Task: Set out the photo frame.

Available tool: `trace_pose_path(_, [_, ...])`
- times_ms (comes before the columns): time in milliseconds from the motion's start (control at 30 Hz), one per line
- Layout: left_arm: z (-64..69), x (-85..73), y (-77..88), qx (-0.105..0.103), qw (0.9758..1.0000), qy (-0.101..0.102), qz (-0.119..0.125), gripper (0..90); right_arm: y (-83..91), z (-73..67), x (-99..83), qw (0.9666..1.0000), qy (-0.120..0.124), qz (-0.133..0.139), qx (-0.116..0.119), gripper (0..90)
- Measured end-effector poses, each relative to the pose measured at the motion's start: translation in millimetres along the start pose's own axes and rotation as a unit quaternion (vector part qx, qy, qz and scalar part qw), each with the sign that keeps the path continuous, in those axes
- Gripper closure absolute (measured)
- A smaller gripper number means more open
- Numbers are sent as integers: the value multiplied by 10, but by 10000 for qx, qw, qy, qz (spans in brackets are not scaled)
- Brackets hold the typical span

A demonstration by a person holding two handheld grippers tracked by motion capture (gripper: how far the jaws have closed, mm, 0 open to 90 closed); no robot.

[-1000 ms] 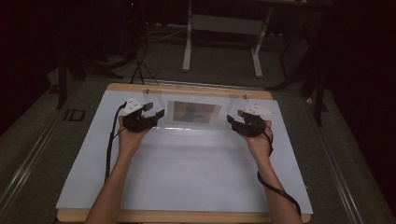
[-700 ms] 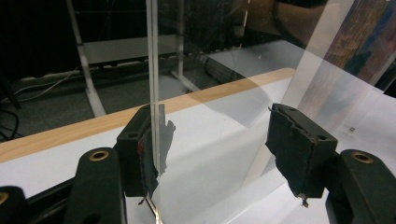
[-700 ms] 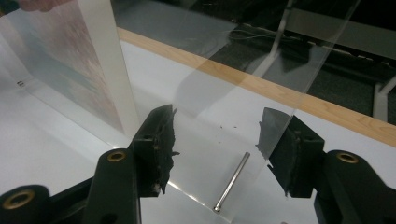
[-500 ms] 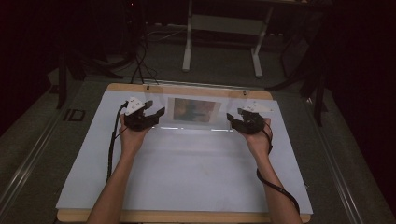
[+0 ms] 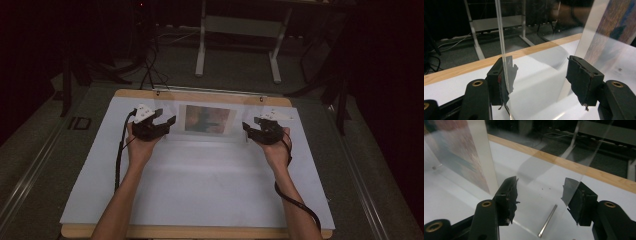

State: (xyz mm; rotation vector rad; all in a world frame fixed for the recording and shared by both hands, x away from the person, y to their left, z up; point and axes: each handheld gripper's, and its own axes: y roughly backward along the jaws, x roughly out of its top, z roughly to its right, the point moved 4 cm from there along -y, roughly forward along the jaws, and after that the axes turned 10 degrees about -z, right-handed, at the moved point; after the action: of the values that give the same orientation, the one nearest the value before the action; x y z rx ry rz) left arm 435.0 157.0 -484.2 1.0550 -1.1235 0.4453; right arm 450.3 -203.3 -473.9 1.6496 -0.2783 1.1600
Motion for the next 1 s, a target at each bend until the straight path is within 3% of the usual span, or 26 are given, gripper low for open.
trace_pose_path(267, [44, -30, 87, -38, 9999, 22, -111, 381, 70, -61, -44, 10000, -31, -8, 34, 446])
trace_pose_path(400, [104, -78, 158, -17, 10000, 45, -39, 379, 126, -106, -90, 10000, -13, -10, 47, 446])
trace_pose_path(633, [133, -63, 202, -130, 9997, 160, -118, 382, 230, -129, -101, 9998, -113, 43, 142, 448])
trace_pose_path(1000, [205, -45, 282, -232, 9993, 218, -215, 383, 378, -168, -124, 9999, -103, 95, 99, 450])
